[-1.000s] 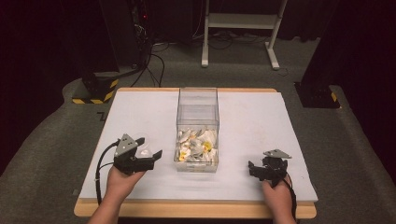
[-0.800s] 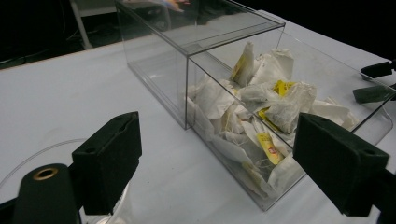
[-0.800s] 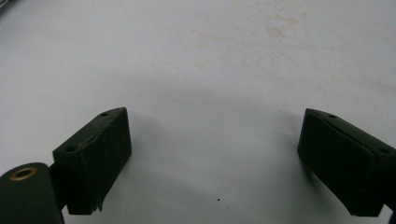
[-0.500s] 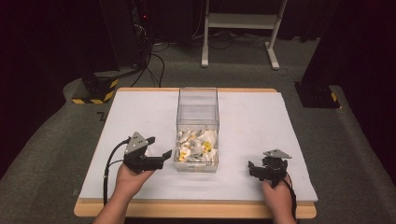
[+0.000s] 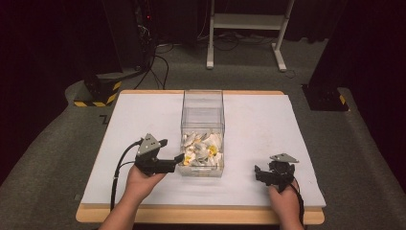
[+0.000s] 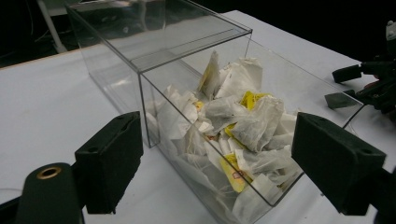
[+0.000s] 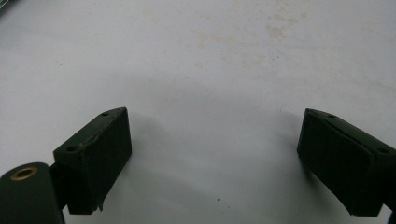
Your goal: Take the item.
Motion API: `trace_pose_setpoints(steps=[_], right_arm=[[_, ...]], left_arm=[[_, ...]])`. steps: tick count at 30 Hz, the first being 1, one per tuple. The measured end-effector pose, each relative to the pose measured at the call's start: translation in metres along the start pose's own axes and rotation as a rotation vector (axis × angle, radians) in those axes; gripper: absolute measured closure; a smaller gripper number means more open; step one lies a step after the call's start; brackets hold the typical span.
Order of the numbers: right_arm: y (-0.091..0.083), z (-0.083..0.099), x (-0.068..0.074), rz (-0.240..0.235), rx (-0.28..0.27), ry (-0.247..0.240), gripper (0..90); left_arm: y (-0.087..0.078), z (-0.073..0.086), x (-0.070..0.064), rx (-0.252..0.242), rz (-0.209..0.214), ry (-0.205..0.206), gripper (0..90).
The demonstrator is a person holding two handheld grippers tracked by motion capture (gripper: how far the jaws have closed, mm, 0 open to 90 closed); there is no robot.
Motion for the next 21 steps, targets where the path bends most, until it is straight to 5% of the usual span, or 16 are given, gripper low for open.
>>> trace_pose_setpoints(steps=[21], right_arm=[[0.0,0.0,0.0,0.0,0.0,0.002,10.1]], left_arm=[[0.026,-0.005,-0.024,0.035,0.063,0.028,18.7]])
Point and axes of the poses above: each handheld gripper's, and its own axes: y roughly forward along the jaws, z roughly out of its underside, x roughly to its left, the point moved 9 cm from there along y, roughly forward along the jaws, and after that the axes turned 13 degrees about -x, right-handed, at the moved point
